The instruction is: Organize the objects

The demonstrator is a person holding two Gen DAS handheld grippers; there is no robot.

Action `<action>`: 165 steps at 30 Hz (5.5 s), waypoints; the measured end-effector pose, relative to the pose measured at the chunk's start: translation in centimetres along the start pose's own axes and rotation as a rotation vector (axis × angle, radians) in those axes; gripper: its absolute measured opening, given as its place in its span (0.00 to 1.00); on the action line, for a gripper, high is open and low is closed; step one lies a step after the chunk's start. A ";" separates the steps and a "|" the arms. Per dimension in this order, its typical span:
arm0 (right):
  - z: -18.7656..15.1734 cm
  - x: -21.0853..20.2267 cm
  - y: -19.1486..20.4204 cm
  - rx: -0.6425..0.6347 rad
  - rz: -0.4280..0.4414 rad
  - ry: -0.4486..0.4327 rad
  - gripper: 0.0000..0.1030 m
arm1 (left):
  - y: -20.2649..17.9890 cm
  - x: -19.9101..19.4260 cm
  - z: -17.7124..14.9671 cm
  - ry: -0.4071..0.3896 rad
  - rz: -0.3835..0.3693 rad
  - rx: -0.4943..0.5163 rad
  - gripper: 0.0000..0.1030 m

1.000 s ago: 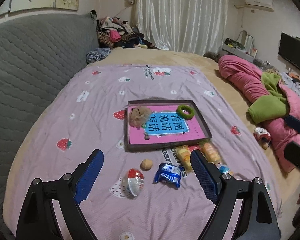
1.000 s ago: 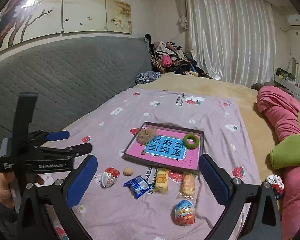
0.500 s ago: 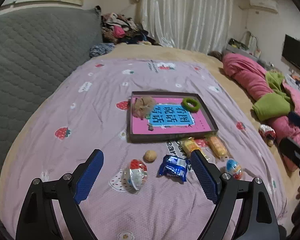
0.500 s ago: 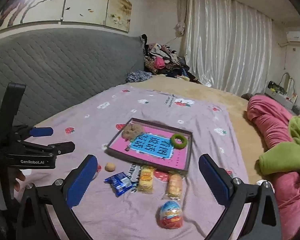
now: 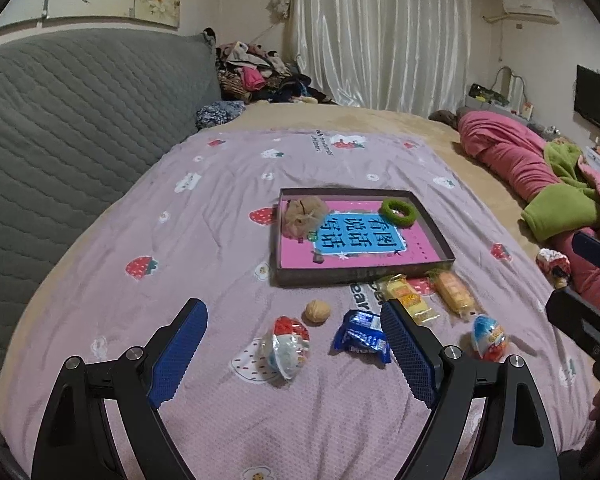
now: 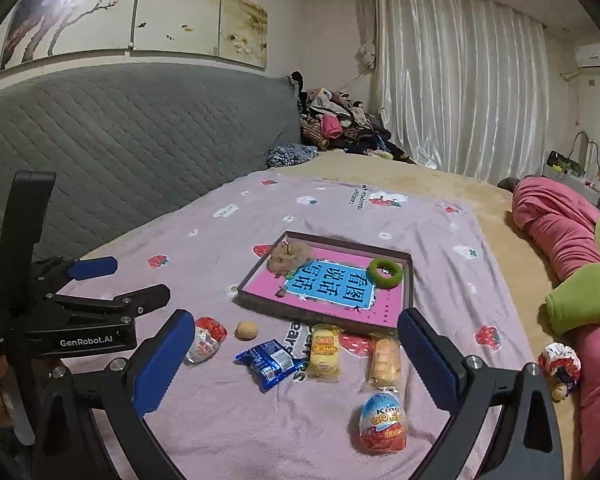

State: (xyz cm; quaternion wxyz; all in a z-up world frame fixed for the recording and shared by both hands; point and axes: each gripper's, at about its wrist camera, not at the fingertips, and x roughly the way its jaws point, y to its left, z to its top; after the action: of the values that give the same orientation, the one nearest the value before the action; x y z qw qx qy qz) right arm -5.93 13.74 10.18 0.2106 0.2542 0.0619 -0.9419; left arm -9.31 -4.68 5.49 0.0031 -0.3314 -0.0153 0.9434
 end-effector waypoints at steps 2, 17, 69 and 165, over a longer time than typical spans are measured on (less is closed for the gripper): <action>-0.3 0.1 -0.1 0.005 0.002 0.005 0.99 | -0.1 0.0 -0.4 0.002 -0.023 -0.005 0.87; -3.7 2.3 -2.5 0.050 -0.060 0.065 0.99 | -0.2 2.9 -3.3 0.033 -0.004 0.004 0.87; -11.9 11.6 -8.9 0.247 -0.102 0.299 0.99 | 2.6 14.6 -6.9 0.225 0.009 -0.055 0.87; -4.6 3.5 -0.9 0.127 0.059 -0.006 0.55 | -0.7 4.1 -4.2 -0.016 0.053 -0.005 0.52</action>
State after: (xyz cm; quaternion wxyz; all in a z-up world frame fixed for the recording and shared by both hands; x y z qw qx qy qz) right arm -6.93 14.27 4.46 0.2220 0.2658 -0.0060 -0.9381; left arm -9.82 -3.85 -0.33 -0.0229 -0.3240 -0.0086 0.9457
